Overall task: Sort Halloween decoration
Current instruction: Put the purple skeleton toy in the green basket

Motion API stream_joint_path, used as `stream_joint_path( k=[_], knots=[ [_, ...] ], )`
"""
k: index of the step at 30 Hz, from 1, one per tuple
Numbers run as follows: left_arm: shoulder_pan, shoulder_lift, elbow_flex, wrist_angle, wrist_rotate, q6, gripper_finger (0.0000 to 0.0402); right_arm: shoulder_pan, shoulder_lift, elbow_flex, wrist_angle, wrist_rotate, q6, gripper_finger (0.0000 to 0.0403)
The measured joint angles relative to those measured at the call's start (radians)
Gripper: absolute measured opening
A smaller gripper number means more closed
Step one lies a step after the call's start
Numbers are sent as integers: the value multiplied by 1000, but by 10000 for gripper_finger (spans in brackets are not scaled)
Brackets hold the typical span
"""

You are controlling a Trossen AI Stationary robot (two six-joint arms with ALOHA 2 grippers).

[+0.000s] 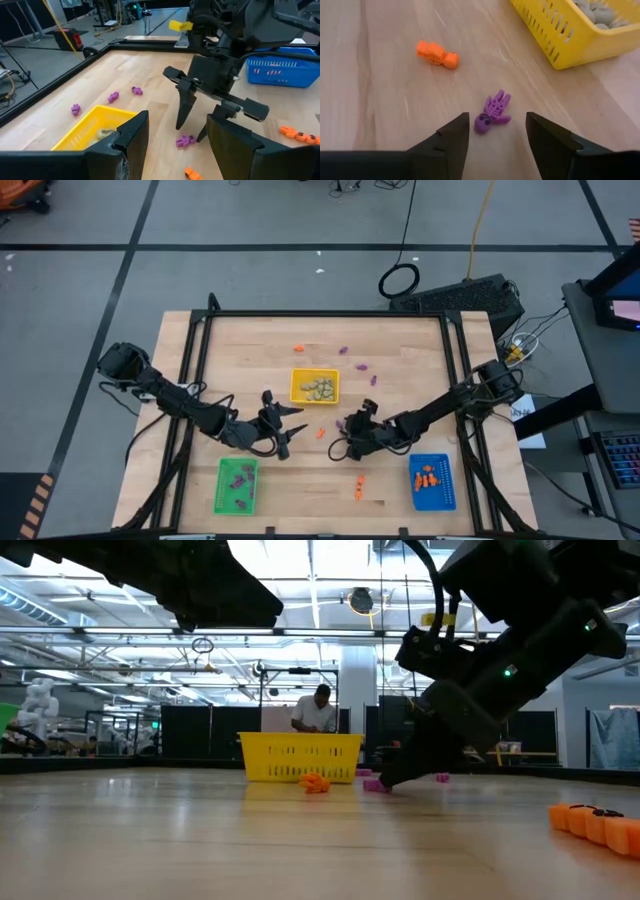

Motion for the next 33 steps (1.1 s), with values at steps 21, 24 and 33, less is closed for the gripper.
stream_joint_path(
  k=[21, 24, 33],
  knots=[
    [-11, 0, 0, -18, -1, 0, 203, 38, 18, 1, 16, 53, 177, 173],
    [-11, 0, 0, -19, -2, 0, 203, 38, 46, 1, 38, 51, 184, 173],
    [-11, 0, 0, -23, -2, 0, 203, 38, 96, 3, 93, 93, 200, 173]
  ],
)
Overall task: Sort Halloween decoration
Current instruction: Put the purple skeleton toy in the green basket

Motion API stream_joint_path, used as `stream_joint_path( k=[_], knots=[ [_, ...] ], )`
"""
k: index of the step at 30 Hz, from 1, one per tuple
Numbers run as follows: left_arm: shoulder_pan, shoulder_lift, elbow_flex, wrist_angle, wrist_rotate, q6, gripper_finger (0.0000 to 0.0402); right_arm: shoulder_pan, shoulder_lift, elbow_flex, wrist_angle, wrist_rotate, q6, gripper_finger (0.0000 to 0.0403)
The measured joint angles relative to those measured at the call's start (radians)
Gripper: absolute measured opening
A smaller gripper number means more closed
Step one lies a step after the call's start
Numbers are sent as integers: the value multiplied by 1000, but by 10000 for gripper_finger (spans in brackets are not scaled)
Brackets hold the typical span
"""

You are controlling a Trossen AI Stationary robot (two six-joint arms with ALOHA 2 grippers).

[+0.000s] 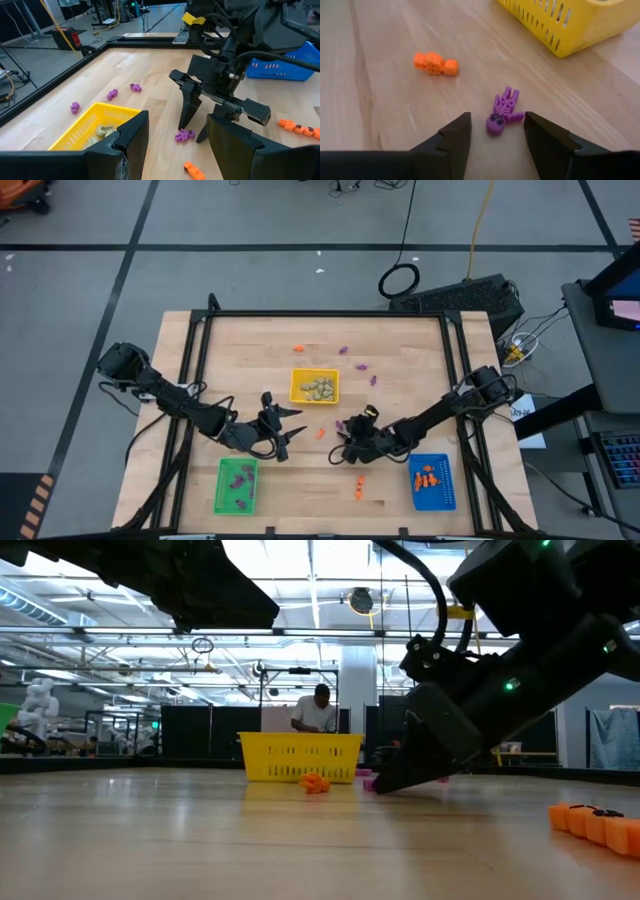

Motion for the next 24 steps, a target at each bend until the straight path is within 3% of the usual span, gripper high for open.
stream_joint_path(
  k=[5, 17, 24],
  knots=[
    [0, 0, 0, -4, 0, 0, 203, -1, 2, 0, -5, 13, -13, 150],
    [0, 0, 0, -18, 0, 0, 203, -7, 3, -1, -10, 17, -47, 36],
    [0, 0, 0, -18, 0, 0, 203, -7, 3, -1, -9, 16, -99, 8]
  ],
)
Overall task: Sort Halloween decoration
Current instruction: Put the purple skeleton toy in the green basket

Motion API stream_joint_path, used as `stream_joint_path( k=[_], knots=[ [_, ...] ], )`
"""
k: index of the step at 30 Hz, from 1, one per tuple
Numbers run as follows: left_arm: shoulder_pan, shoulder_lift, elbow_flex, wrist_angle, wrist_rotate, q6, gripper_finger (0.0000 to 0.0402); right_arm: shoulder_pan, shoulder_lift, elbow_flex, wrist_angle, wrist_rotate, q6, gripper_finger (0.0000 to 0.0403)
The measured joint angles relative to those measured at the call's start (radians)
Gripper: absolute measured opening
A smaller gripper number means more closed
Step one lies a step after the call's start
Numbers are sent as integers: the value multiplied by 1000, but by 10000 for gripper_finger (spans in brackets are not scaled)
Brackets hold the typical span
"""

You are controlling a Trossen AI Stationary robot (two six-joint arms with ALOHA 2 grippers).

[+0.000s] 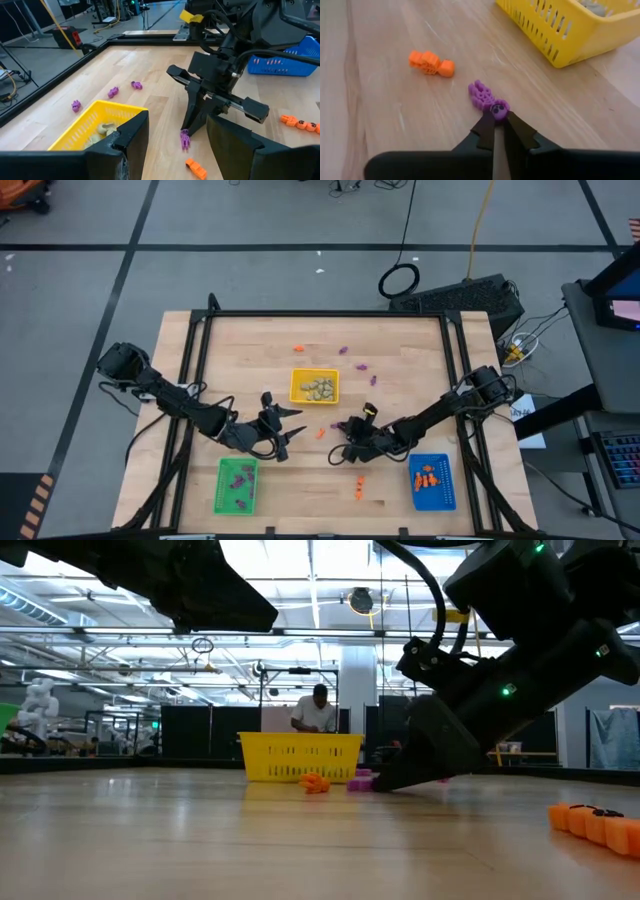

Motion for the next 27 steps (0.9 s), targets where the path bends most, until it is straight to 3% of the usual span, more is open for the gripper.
stream_joint_path(
  k=[7, 18, 27],
  knots=[
    [0, 0, 0, 0, 0, -1, 203, 0, 0, 0, 0, -4, -29, 21],
    [0, 0, 0, 0, 0, -1, 203, 0, 0, -2, 21, 1, -111, 126],
    [0, 0, 0, 0, 0, -1, 203, -25, -1, -1, 41, -91, -193, 108]
  ],
)
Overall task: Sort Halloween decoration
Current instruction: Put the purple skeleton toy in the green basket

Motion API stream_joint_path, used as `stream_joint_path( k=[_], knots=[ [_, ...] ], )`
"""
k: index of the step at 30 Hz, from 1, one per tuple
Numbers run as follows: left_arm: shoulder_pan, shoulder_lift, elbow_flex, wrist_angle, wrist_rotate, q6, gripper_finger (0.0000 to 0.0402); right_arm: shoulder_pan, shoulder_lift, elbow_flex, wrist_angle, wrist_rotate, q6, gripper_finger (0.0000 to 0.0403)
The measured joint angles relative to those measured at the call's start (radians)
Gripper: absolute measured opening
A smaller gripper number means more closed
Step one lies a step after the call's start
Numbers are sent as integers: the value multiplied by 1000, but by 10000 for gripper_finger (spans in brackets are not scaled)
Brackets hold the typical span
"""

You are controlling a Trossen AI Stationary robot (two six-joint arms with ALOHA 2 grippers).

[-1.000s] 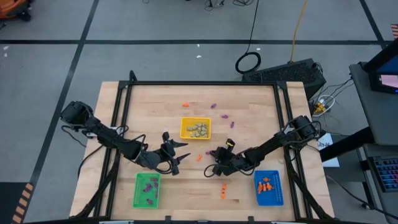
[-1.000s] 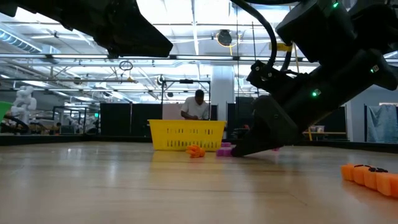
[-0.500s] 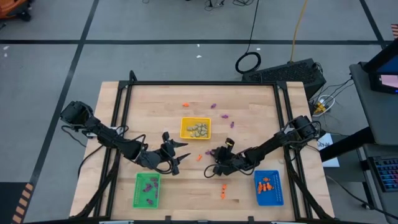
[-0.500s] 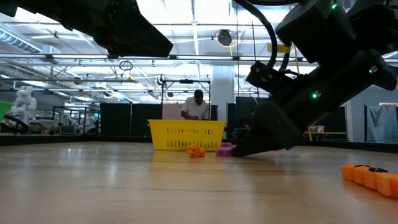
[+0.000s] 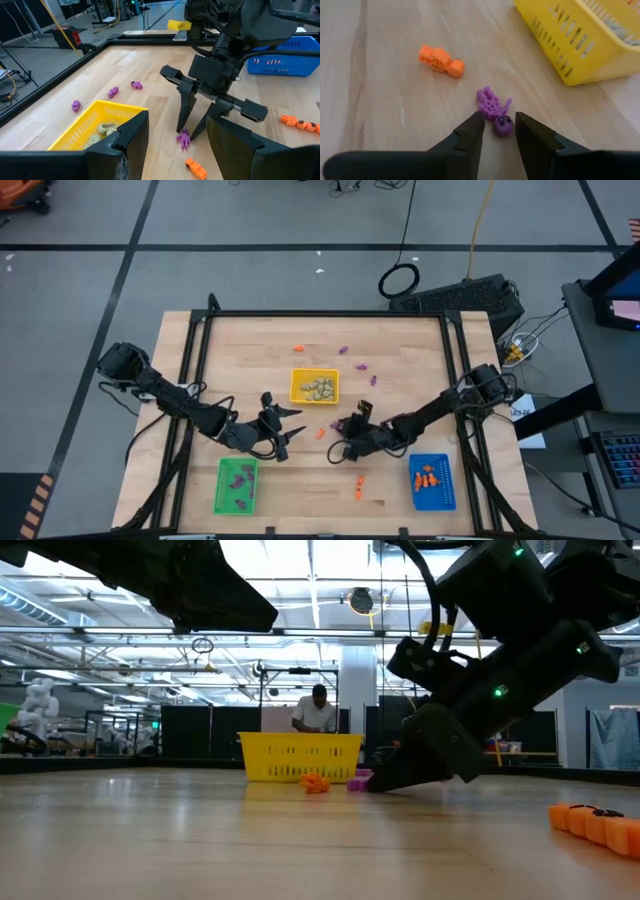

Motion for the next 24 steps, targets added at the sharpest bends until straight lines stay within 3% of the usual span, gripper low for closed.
stream_joint_path(
  k=[14, 24],
  knots=[
    [0, 0, 0, 0, 0, 0, 203, -7, 0, 1, -1, -43, -29, 15],
    [0, 0, 0, 0, 0, 0, 203, 20, -46, -2, -10, -67, -58, 8]
  ],
)
